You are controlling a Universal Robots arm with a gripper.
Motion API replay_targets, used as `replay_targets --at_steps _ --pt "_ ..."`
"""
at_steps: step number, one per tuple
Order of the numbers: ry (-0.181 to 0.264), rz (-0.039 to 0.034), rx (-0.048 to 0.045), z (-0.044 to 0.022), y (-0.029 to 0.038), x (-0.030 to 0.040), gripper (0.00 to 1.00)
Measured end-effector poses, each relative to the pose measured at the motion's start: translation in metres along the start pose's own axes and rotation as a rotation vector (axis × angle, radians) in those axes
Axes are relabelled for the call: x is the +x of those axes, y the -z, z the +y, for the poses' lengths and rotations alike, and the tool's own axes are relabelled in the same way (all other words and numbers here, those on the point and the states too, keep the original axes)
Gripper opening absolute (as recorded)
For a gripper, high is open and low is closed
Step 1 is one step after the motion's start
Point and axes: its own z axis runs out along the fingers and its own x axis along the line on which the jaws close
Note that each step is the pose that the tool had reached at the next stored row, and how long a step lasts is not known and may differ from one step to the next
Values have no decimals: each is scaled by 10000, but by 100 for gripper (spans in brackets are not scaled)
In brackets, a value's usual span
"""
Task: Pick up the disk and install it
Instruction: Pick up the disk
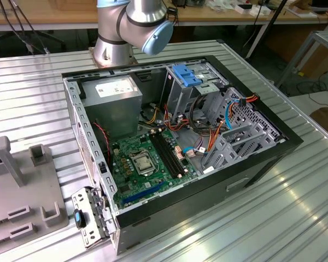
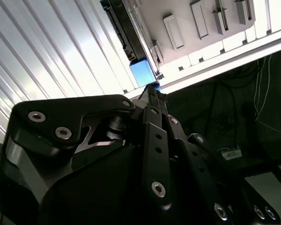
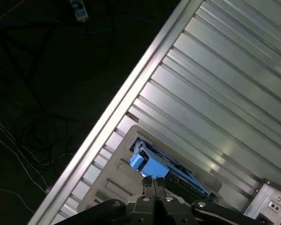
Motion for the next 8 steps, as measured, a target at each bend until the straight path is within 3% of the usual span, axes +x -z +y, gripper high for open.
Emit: replay_targets --at_steps 8 --pt "1374 -31 -26 9 -3 16 11"
